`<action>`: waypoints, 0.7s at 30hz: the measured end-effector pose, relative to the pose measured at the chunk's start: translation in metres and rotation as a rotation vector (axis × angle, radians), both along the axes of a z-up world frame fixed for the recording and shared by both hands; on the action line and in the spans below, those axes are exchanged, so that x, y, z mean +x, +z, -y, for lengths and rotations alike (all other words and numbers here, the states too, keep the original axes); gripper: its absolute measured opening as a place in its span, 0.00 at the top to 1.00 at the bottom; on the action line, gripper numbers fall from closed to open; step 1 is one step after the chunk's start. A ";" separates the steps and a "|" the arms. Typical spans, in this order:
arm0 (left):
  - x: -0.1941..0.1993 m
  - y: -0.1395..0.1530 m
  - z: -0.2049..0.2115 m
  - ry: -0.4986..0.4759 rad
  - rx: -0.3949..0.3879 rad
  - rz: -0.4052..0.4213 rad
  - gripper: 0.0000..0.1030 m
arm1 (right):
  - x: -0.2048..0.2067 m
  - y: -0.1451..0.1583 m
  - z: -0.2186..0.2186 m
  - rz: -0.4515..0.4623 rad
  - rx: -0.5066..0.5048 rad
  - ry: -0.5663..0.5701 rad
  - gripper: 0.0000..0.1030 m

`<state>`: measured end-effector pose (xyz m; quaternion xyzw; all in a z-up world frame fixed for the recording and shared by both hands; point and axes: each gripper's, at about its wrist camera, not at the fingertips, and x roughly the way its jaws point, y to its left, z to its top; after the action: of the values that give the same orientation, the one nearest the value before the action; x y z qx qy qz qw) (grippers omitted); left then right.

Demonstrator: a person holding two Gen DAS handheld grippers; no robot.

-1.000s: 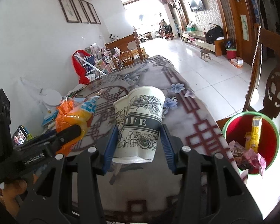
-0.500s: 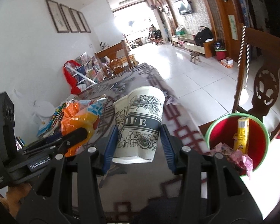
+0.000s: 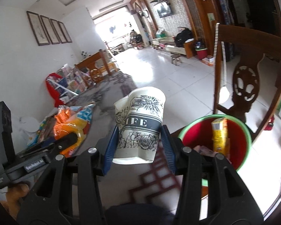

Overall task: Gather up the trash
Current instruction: 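Lower the orange bag and white cup over the bucket and open both tools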

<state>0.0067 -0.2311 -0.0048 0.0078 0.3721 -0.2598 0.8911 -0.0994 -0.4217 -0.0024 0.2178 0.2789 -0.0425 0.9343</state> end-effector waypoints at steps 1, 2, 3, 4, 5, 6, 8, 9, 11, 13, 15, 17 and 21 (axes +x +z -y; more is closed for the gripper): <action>0.001 -0.001 0.005 -0.010 0.000 -0.004 0.44 | -0.001 -0.002 0.006 -0.009 -0.005 -0.016 0.56; 0.003 -0.002 0.010 -0.021 0.001 -0.008 0.44 | -0.002 -0.004 0.011 -0.015 -0.007 -0.028 0.56; 0.005 -0.003 0.014 -0.029 0.002 -0.010 0.44 | -0.003 -0.006 0.015 -0.019 -0.007 -0.040 0.56; 0.006 -0.005 0.020 -0.039 0.004 -0.012 0.44 | -0.004 -0.009 0.022 -0.027 -0.009 -0.056 0.56; 0.007 -0.007 0.024 -0.049 0.004 -0.016 0.44 | -0.005 -0.011 0.026 -0.033 -0.009 -0.066 0.56; 0.009 -0.008 0.029 -0.064 -0.001 -0.023 0.44 | -0.005 -0.013 0.030 -0.040 -0.010 -0.076 0.56; 0.011 -0.011 0.039 -0.089 -0.003 -0.031 0.44 | -0.007 -0.019 0.039 -0.054 -0.011 -0.097 0.56; 0.013 -0.012 0.047 -0.108 0.003 -0.031 0.44 | -0.007 -0.022 0.042 -0.060 -0.010 -0.105 0.56; 0.014 -0.014 0.059 -0.133 0.013 -0.030 0.44 | -0.009 -0.029 0.049 -0.075 -0.010 -0.123 0.56; 0.015 -0.016 0.071 -0.169 0.026 -0.033 0.44 | -0.010 -0.035 0.057 -0.091 -0.012 -0.142 0.56; 0.017 -0.020 0.085 -0.206 0.029 -0.048 0.44 | -0.012 -0.041 0.064 -0.104 -0.008 -0.157 0.56; 0.020 -0.025 0.095 -0.232 0.029 -0.067 0.44 | -0.013 -0.047 0.070 -0.115 -0.004 -0.172 0.56; 0.023 -0.035 0.119 -0.285 0.041 -0.099 0.44 | -0.019 -0.059 0.081 -0.136 0.006 -0.207 0.56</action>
<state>0.0301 -0.3499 -0.0399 0.0660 0.4161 -0.3761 0.8252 -0.1181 -0.5027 -0.0612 0.2447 0.3175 -0.1528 0.9033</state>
